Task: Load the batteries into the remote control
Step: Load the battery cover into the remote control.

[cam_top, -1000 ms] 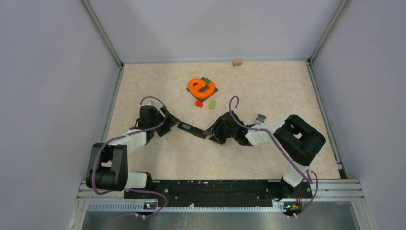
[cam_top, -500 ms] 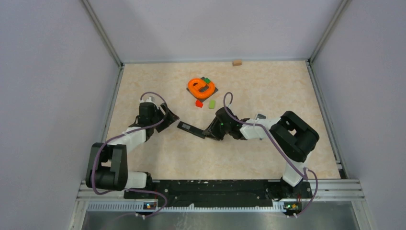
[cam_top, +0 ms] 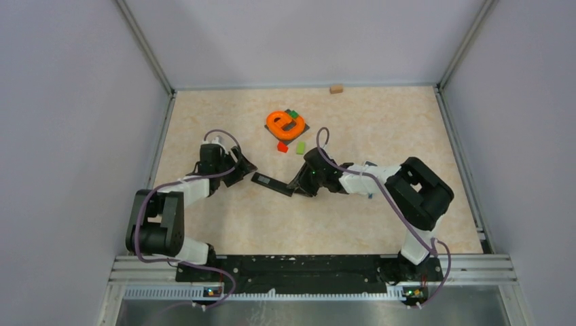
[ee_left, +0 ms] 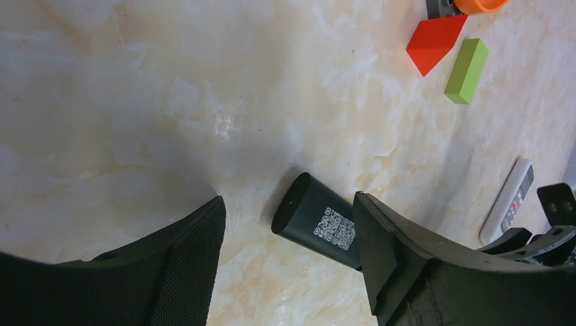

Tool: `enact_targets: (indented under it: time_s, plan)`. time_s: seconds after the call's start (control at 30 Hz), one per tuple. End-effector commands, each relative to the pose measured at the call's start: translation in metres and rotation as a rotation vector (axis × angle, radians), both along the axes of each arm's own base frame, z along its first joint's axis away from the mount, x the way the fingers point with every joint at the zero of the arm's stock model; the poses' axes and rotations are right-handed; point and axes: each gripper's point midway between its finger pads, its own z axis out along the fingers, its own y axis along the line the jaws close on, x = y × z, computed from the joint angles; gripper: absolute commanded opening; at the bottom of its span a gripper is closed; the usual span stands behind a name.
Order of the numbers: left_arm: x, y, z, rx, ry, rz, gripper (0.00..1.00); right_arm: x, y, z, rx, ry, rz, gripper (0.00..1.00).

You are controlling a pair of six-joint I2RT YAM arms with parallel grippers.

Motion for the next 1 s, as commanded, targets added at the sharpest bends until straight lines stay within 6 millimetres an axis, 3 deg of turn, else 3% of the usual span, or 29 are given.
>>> enact_targets:
  time_s: [0.0, 0.1, 0.2, 0.67, 0.97]
  plan:
    - [-0.006, -0.001, -0.009, 0.005, 0.025, -0.022, 0.73, -0.001, -0.02, -0.029, -0.125, 0.05, -0.016, 0.34]
    - [-0.01, -0.001, -0.011, 0.002, 0.026, -0.024, 0.72, -0.002, -0.023, -0.032, -0.138, 0.053, -0.011, 0.28]
    - [-0.011, -0.002, -0.013, -0.002, 0.029, -0.032, 0.71, -0.001, -0.023, -0.031, -0.143, 0.044, -0.001, 0.27]
    - [-0.017, -0.004, -0.011, -0.015, 0.014, -0.042, 0.69, 0.004, -0.019, -0.018, -0.133, -0.042, 0.056, 0.43]
    - [-0.022, -0.009, -0.014, -0.036, 0.02, -0.067, 0.57, -0.001, -0.023, -0.021, -0.144, -0.022, 0.05, 0.34]
